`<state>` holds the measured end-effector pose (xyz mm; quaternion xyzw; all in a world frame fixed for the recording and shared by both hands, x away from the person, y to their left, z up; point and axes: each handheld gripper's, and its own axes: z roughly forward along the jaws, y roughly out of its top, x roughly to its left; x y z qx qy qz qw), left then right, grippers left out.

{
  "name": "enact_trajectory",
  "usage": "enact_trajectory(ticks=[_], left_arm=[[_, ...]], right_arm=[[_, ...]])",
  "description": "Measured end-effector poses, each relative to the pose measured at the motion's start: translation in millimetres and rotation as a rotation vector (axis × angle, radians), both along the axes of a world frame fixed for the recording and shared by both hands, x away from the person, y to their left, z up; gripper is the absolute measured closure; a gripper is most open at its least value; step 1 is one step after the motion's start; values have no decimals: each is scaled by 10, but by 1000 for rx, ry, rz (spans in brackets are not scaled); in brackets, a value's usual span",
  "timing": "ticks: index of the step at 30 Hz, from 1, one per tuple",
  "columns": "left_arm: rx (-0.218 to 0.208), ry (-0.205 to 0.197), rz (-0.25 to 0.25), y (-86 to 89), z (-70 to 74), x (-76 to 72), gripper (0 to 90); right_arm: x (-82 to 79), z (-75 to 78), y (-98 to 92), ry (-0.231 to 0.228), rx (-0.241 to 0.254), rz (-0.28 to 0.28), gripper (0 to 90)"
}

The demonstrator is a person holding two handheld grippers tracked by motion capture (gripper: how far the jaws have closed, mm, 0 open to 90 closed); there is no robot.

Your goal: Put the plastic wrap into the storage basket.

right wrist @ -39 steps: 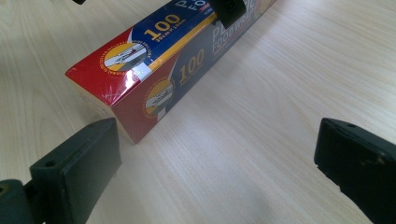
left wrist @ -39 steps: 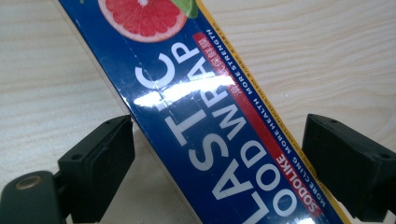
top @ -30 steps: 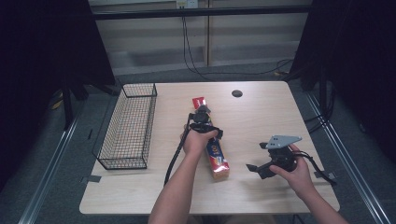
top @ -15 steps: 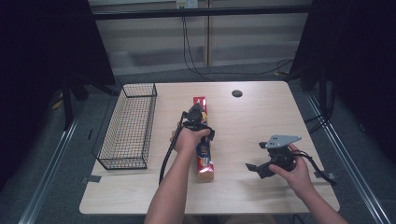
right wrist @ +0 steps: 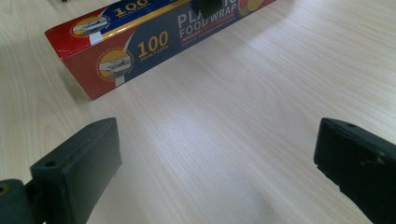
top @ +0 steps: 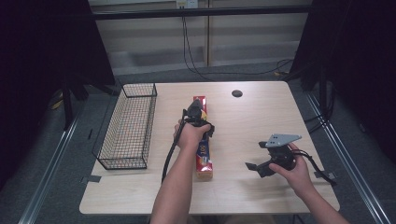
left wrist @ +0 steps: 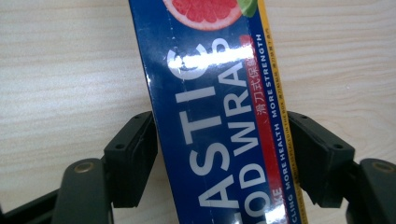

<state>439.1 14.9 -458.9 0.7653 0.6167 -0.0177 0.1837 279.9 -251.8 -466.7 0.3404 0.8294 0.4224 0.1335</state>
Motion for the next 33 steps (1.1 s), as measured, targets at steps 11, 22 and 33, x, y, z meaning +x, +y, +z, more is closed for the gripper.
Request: enact_trajectory(ticks=[11,22,33], left_arm=[[88,60,58,-6,111,25,430],[101,96,38,91,199,-1,444],[90,81,12,209,445,-40,445]], right_arm=[[6,14,-14,-6,10,-7,3],[12,12,-14,-7,15,-9,3],[13,15,-12,-7,21,-14,3]])
